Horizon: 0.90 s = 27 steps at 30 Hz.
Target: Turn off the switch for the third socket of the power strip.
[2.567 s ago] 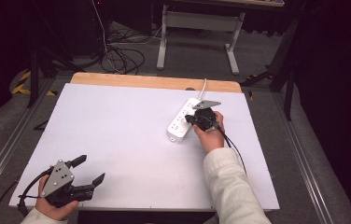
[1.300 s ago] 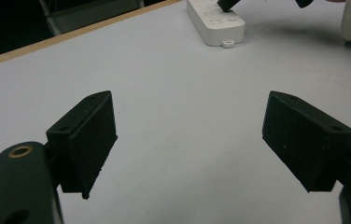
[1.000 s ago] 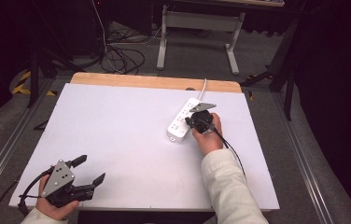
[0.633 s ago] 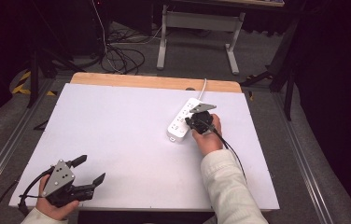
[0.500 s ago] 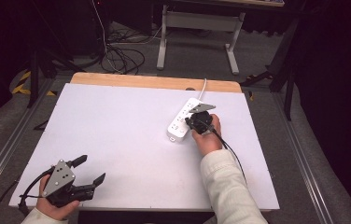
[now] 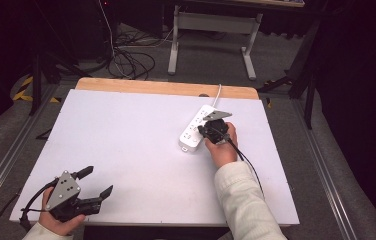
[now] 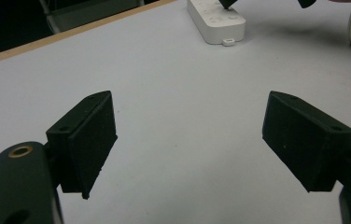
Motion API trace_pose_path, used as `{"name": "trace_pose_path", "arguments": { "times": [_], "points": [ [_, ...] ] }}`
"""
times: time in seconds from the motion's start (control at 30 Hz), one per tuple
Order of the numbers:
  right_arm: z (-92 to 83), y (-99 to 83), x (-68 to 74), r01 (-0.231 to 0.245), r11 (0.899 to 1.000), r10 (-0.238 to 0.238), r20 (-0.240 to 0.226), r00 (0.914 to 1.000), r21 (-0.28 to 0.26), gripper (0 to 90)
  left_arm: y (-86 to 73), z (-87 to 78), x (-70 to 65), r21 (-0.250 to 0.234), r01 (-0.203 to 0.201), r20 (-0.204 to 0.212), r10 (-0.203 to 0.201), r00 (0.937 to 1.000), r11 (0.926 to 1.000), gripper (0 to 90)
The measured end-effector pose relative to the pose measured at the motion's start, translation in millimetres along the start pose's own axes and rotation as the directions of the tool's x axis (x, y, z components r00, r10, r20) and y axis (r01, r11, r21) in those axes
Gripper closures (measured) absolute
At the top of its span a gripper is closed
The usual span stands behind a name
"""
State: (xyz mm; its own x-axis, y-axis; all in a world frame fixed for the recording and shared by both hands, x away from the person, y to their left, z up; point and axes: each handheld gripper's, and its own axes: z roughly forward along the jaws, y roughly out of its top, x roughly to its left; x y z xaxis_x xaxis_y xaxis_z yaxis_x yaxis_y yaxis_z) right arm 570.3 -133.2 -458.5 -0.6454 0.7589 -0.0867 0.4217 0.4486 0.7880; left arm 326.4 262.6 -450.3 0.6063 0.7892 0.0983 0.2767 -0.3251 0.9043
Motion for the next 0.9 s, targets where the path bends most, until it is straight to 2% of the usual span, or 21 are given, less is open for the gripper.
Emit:
{"name": "trace_pose_path", "arguments": {
  "times": [0.13,0.27,0.63,0.9],
  "points": [
    [-11.0,6.4,-0.6,-0.024,0.998,0.023,-0.019,0.9996,-0.058,86.5,0.0,0.0,0.2,0.000,-0.002,-0.002,0.002,1.0000,1.0000,17.9],
    [-20.6,11.8,0.8,-0.009,0.997,0.007,-0.026,0.9996,-0.072,86.7,0.1,-0.3,0.2,-0.001,-0.001,-0.002,0.001,1.0000,1.0000,17.9],
    [-42.5,17.4,2.8,-0.014,0.992,0.009,-0.043,0.9990,-0.123,86.7,0.2,0.0,0.4,0.000,-0.002,-0.002,0.002,1.0000,1.0000,17.9],
    [-54.7,18.1,1.8,-0.014,0.991,0.007,-0.045,0.9990,-0.135,85.7,0.0,0.2,0.3,0.000,0.005,-0.003,-0.005,1.0000,1.0000,17.9]
  ]
}}
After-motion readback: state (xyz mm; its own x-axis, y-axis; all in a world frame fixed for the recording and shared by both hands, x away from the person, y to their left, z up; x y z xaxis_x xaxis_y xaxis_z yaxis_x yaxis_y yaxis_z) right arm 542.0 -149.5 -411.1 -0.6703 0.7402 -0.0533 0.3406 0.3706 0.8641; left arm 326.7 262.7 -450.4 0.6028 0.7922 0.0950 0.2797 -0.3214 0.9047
